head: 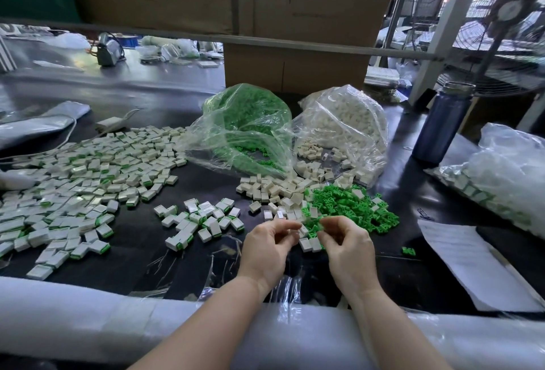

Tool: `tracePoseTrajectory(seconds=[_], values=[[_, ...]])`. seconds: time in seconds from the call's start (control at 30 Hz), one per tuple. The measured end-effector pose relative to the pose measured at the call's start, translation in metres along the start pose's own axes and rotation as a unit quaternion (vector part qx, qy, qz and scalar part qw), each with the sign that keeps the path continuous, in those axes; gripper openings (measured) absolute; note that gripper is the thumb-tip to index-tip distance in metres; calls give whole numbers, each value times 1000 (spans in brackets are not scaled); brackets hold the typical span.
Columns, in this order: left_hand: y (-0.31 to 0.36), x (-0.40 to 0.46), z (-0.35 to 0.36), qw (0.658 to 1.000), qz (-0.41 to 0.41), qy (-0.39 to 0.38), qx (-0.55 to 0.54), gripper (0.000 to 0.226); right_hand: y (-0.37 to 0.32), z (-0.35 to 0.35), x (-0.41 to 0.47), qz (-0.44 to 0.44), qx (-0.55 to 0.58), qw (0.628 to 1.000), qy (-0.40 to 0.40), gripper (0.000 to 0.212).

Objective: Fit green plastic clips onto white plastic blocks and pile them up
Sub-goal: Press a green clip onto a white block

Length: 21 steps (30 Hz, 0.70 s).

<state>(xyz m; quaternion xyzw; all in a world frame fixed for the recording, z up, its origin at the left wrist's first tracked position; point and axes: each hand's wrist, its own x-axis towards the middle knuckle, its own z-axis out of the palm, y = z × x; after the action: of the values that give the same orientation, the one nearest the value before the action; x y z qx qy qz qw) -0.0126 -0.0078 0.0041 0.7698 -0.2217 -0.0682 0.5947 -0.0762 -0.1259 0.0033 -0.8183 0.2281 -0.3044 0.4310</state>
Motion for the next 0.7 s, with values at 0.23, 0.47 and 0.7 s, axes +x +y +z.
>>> tracePoseTrajectory(seconds=[0.23, 0.47, 0.7], values=[[0, 0, -9, 978, -83, 7, -191, 10, -1, -1, -5, -18, 19, 999, -31, 25], [2, -2, -12, 978, -67, -52, -189, 9, -7, -6, -10, 1, 104, 989, -106, 17], [4, -4, -14, 979, -68, -81, -175, 10, -10, -8, -10, 8, 136, 985, -105, 19]])
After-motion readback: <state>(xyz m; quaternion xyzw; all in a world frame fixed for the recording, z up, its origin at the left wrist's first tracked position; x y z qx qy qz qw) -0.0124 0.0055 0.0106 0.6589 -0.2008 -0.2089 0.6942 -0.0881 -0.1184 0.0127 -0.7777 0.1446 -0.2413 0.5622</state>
